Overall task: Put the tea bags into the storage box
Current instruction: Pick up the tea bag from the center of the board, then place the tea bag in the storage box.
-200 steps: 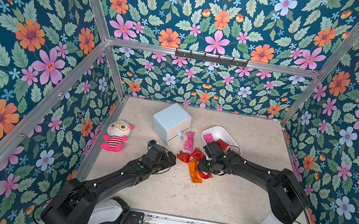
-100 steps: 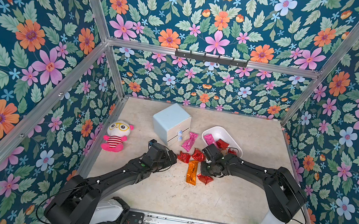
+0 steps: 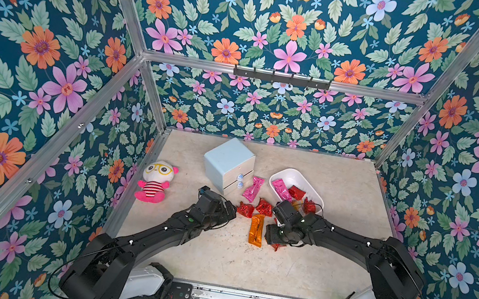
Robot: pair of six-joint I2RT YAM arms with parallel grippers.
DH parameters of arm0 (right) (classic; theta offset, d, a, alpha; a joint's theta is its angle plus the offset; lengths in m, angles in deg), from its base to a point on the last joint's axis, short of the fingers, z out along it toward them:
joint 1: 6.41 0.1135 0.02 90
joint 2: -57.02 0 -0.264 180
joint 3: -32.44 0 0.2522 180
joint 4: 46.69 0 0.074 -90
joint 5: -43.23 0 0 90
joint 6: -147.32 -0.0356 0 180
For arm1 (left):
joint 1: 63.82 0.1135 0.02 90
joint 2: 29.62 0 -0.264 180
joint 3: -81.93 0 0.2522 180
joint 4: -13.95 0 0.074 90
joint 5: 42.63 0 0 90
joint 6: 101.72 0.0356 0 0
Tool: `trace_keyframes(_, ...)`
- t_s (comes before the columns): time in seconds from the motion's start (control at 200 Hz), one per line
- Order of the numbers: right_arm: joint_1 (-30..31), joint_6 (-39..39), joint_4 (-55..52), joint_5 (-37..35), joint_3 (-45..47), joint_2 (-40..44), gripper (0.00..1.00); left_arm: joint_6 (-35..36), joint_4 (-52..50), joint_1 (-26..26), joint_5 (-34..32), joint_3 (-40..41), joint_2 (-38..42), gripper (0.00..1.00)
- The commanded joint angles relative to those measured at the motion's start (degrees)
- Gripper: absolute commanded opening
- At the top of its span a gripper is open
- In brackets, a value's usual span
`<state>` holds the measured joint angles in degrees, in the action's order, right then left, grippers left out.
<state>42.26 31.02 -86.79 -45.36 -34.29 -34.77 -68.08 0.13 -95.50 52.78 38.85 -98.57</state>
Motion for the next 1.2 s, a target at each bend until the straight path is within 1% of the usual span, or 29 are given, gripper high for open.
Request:
trace_keyframes(0.0,0.5,-0.9,-0.7,-1.4,1.0,1.1,0.76,0.7,-0.2,0.1,0.1,0.0,-0.2,0.99)
trace_keyframes(0.14,1.0,-0.9,-0.3,-1.8,1.2,0.2,0.77,0.7,-0.2,0.0,0.1,-0.4,-0.3,0.99)
trace_keyframes(0.27,1.0,-1.3,0.9,-1.9,1.2,-1.4,0.70,0.5,-0.3,0.0,0.0,-0.5,-0.2,0.99)
trace_keyframes(0.35,1.0,-1.3,1.3,-1.9,1.0,-2.0,0.64,0.5,-0.6,0.0,0.0,-0.4,-0.1,0.99)
trace_keyframes(0.445,1.1,-1.2,1.4,-2.0,0.4,-2.0,0.52,0.4,-0.7,0.0,-0.1,-0.4,0.1,0.99)
trace_keyframes(0.45,1.0,-1.2,1.3,-2.0,0.4,-2.1,0.51,0.4,-0.7,0.0,-0.1,-0.4,0.1,0.99)
trace_keyframes(0.485,1.1,-1.1,1.2,-2.0,0.2,-1.9,0.46,0.3,-0.7,0.0,-0.2,-0.4,0.1,0.99)
trace_keyframes(0.52,1.0,-1.1,0.9,-2.0,-0.1,-1.6,0.43,0.4,-0.8,0.0,-0.2,-0.5,0.2,0.99)
trace_keyframes(0.565,1.0,-0.9,0.5,-1.9,-0.4,-0.9,0.37,0.4,-1.0,0.0,-0.3,-0.6,0.2,0.99)
trace_keyframes(0.6,1.0,-0.8,0.3,-1.9,-0.7,-0.3,0.35,0.5,-1.2,0.0,-0.4,-0.7,0.2,0.99)
trace_keyframes(0.765,1.0,-0.9,-1.6,-1.8,-3.5,4.3,0.34,1.4,-2.1,0.0,-0.3,-1.6,-0.5,0.99)
trace_keyframes(0.925,0.5,0.6,-4.7,-6.8,-8.9,7.8,0.33,2.5,-3.1,-0.4,0.1,-3.6,-2.1,0.99)
trace_keyframes(1.05,-3.1,2.0,-6.7,-8.8,-12.7,7.0,0.32,4.5,-5.0,-2.6,-1.0,-7.0,-4.7,0.99)
trace_keyframes(1.195,-9.1,3.1,-5.7,-10.7,-13.4,6.1,0.33,6.9,-8.1,-7.8,-4.9,-12.0,-8.7,0.99)
